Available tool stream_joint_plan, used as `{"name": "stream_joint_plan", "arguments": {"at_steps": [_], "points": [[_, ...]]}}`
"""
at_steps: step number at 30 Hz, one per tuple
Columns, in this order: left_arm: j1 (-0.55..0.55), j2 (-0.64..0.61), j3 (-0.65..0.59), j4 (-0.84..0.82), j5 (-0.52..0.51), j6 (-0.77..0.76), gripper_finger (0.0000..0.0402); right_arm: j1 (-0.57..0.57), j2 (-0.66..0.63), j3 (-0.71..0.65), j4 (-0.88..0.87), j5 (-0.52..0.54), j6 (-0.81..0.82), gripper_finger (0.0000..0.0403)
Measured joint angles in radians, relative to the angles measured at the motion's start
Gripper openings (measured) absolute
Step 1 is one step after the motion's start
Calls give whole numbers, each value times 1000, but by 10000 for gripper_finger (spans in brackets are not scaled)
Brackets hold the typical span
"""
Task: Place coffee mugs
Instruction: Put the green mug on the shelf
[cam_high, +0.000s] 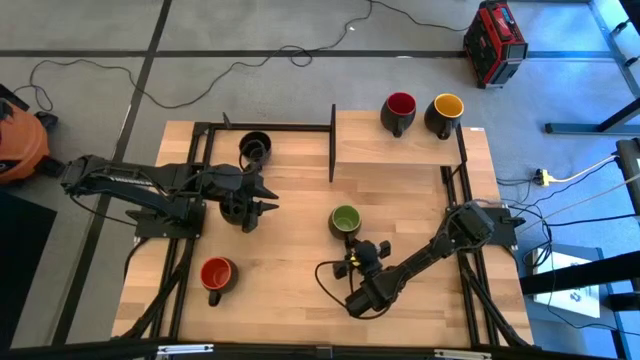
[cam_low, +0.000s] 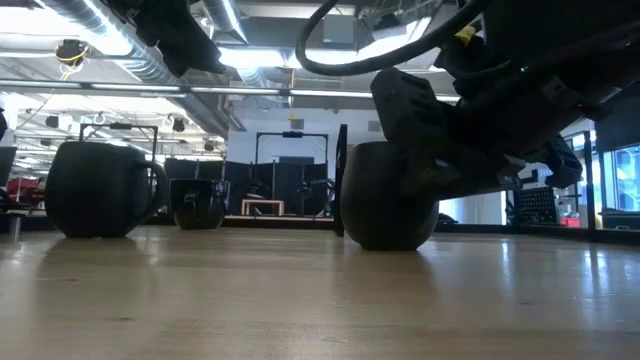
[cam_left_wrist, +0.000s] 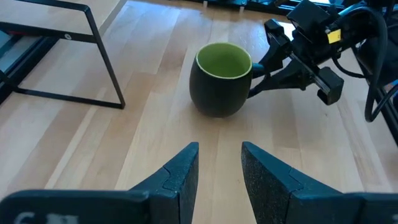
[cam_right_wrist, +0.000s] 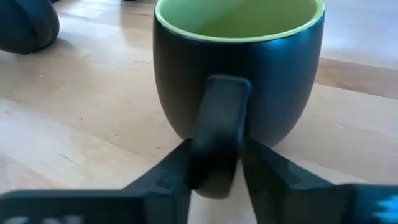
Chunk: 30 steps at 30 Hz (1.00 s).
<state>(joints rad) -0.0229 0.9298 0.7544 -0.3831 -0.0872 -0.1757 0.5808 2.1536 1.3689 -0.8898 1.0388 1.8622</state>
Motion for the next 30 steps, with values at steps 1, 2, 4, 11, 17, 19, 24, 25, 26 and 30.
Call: {"name": "stream_joint_plan", "arguments": {"at_steps": [1, 2, 4, 11, 17, 19, 24, 25, 26, 30], "points": [[0, 0, 0, 0, 0, 0, 116, -1, 0, 0, 0, -4, 0, 103], [0, 0, 0, 0, 0, 0, 116, -1, 0, 0, 0, -8, 0, 89], [0, 0, 0, 0, 0, 0, 116, 1, 0, 0, -1, -13, -5, 58], [0, 0, 0, 1, 0, 0, 116, 1, 0, 1, -4, -18, -7, 46], [0, 0, 0, 1, 0, 0, 116, 2, -19, 41, -80, -33, -7, 46], [0, 0, 0, 1, 0, 0, 116, 3, -38, 57, -118, -25, -8, 46], [0, -11, 51, -66, 3, 1, 116, 3, -101, 64, -143, -8, -29, 46], [0, -15, 72, -100, 1, 2, 116, 2, -115, 65, -142, -6, -39, 46], [1, -16, 94, -133, -2, 2, 116, 2, -132, 66, -142, -4, -52, 46], [1, -16, 198, -258, -7, 47, 116, -2, -204, 66, -162, 7, -114, 46]]}}
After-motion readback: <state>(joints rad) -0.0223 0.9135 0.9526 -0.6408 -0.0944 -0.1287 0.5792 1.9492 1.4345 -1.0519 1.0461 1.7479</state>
